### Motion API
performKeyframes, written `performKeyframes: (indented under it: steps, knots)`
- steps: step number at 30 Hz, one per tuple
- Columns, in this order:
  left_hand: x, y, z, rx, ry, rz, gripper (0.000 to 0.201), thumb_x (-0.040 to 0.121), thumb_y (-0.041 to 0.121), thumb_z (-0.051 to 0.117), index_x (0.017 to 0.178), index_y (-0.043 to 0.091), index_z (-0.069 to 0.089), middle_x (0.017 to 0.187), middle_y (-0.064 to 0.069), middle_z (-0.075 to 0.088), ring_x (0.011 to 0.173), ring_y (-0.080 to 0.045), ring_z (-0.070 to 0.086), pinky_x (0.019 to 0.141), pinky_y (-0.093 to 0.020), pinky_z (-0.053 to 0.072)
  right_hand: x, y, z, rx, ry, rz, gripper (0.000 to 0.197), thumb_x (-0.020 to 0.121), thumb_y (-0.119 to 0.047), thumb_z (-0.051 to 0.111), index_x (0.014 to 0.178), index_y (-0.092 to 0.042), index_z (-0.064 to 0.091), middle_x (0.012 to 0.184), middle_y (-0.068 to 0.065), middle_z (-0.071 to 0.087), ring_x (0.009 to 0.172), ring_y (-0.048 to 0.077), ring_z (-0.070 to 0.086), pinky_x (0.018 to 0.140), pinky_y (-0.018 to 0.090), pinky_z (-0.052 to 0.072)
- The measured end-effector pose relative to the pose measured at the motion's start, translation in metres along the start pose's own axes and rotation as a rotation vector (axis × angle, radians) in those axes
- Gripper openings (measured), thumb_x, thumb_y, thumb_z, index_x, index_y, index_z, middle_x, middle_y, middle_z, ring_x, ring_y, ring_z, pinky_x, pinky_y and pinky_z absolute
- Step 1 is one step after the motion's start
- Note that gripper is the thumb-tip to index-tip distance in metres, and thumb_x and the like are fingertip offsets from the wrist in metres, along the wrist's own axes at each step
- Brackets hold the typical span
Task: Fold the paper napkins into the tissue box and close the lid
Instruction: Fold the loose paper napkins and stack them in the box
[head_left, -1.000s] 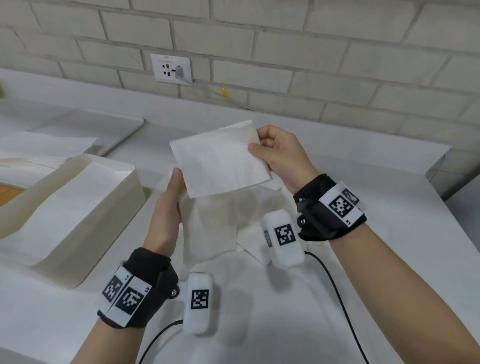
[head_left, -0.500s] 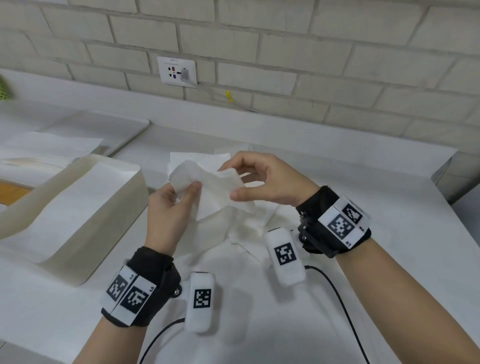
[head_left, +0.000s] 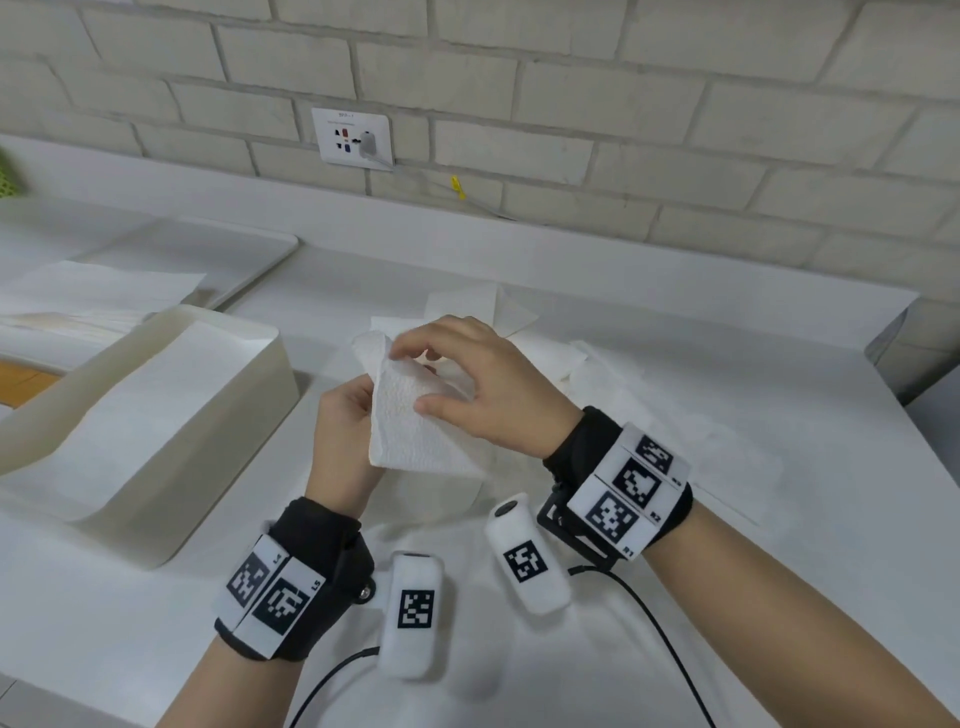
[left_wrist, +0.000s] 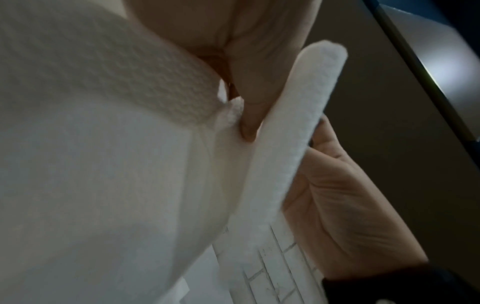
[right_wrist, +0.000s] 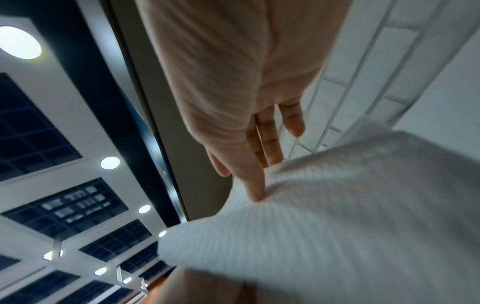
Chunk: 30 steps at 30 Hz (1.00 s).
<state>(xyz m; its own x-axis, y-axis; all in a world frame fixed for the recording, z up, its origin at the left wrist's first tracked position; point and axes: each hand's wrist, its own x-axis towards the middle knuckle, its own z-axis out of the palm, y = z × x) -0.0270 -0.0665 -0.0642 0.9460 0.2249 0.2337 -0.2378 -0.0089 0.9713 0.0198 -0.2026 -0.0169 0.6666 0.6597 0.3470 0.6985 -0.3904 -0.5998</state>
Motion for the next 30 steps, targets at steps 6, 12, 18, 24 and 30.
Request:
performKeyframes:
  steps: [6,12,18,24,30]
  knots:
    - [-0.001,0.001,0.002,0.077,0.002,-0.060,0.022,0.087,0.000,0.060,0.068,0.009,0.065,0.047,0.007,0.059,0.044,0.000,0.050,0.044,-0.012,0.039,0.003,0.009,0.002,-0.090,0.038,-0.151,0.029,0.078,-0.011,0.067,0.106,-0.015,0.070,0.110,0.005,0.054,0.086,0.007,0.047,0.082,0.038,0.047]
    - [0.000,0.002,0.003,0.034,-0.039,-0.167,0.032,0.098,0.026,0.047,0.079,0.014,0.070,0.065,0.005,0.067,0.064,-0.008,0.059,0.061,-0.017,0.044,-0.001,0.008,0.005,-0.019,0.225,-0.258,0.010,0.078,-0.012,0.067,0.082,-0.008,0.075,0.100,0.008,0.067,0.081,0.018,0.063,0.070,0.043,0.053]
    - [0.000,0.005,-0.001,0.028,-0.025,-0.120,0.032,0.096,0.028,0.051,0.077,0.013,0.073,0.075,-0.008,0.060,0.073,-0.018,0.051,0.069,-0.029,0.039,-0.004,0.006,0.001,0.043,0.329,-0.248,0.013,0.079,-0.016,0.066,0.082,-0.007,0.075,0.084,0.006,0.069,0.076,0.021,0.064,0.072,0.042,0.051]
    - [0.002,0.004,-0.005,-0.048,0.037,-0.085,0.021,0.080,0.030,0.071,0.068,0.013,0.073,0.067,-0.005,0.059,0.064,-0.014,0.050,0.064,-0.025,0.041,-0.007,0.013,-0.006,0.136,0.412,-0.193,0.014,0.080,-0.012,0.067,0.088,-0.004,0.075,0.089,0.008,0.069,0.085,0.012,0.061,0.080,0.024,0.049]
    - [0.004,0.003,-0.005,-0.059,0.107,-0.098,0.038,0.089,0.005,0.060,0.060,0.026,0.074,0.057,0.008,0.064,0.052,-0.004,0.055,0.051,-0.015,0.044,-0.015,0.002,-0.007,0.282,0.217,0.103,0.025,0.077,-0.030,0.067,0.100,-0.024,0.060,0.101,-0.007,0.057,0.081,0.006,0.063,0.078,0.030,0.052]
